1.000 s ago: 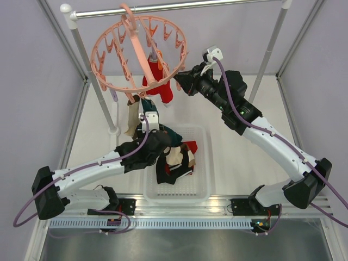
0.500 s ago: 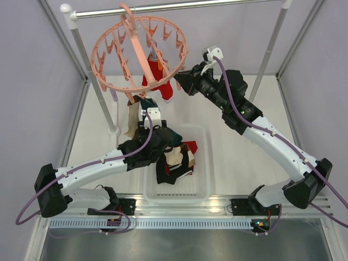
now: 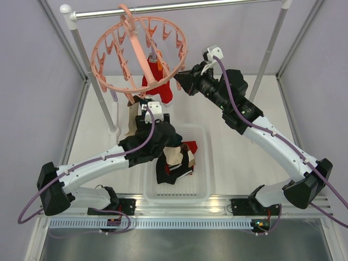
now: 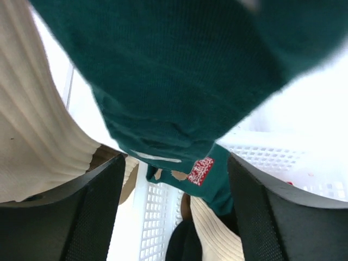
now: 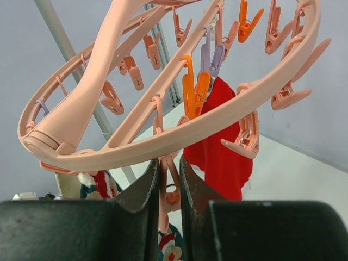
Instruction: Remove the socks clipped to the hanger
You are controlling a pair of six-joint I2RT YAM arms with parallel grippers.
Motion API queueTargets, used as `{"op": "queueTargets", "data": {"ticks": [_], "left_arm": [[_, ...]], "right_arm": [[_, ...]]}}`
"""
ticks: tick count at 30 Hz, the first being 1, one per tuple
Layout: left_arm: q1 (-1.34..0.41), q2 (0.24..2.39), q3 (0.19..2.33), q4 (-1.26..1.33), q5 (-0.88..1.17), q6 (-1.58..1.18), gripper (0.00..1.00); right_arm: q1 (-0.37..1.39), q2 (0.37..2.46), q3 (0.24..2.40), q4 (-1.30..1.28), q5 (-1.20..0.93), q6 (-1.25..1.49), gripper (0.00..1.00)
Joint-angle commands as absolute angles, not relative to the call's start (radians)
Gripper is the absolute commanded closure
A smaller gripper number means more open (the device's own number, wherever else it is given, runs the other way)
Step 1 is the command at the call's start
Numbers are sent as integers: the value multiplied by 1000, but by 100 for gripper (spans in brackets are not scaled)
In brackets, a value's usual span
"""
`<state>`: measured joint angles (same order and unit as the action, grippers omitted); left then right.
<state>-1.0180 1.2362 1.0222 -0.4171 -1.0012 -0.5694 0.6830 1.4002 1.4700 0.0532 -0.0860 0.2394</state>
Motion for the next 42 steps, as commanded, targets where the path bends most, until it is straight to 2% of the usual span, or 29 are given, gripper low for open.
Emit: {"op": "queueTargets", "data": {"ticks": [1, 5, 6, 8, 9, 11, 12, 18, 22, 23, 26, 33, 37, 42], "left_arm": [[-1003, 1243, 1057, -416, -1086, -571, 23], [-989, 1244, 1061, -402, -1092, -551, 40], [-988, 1244, 1065, -396, -1089, -540, 49], [-988, 1236, 1063, -376, -1082, -511, 60], [-989, 1233, 1063, -370, -1074, -503, 72], [-988, 1210, 1057, -351, -1039, -479, 85], [-988, 1203, 1052, -345, -1005, -462, 97], [-989, 1151, 1023, -235, -743, -344, 98], [-991, 1132, 1026, -233, -574, -334, 98], [-989, 1128, 1026, -233, -549, -333, 98], [-989, 1117, 1037, -232, -465, -322, 98], [-989, 1140, 1077, -250, -402, -318, 98], [-988, 1157, 1107, -256, -385, -325, 98], [-985, 1172, 1137, -262, -373, -345, 98]], "right_arm": [[678, 1388, 1511, 91, -78, 245, 81], [677, 1387, 1508, 91, -78, 241, 82], [678, 1387, 1508, 89, -77, 241, 82], [677, 1387, 1503, 89, -77, 241, 81], [676, 1384, 1503, 89, -77, 241, 82], [678, 1382, 1499, 89, -75, 238, 82], [678, 1379, 1496, 89, -72, 235, 82], [678, 1364, 1457, 90, -67, 230, 80], [677, 1348, 1411, 90, -92, 229, 56], [678, 1341, 1384, 91, -94, 229, 47], [678, 1310, 1315, 101, -91, 226, 38], [678, 1184, 1154, 135, -87, 219, 28], [678, 1134, 1094, 146, -149, 207, 27], [677, 1048, 916, 230, -232, 202, 28]]}}
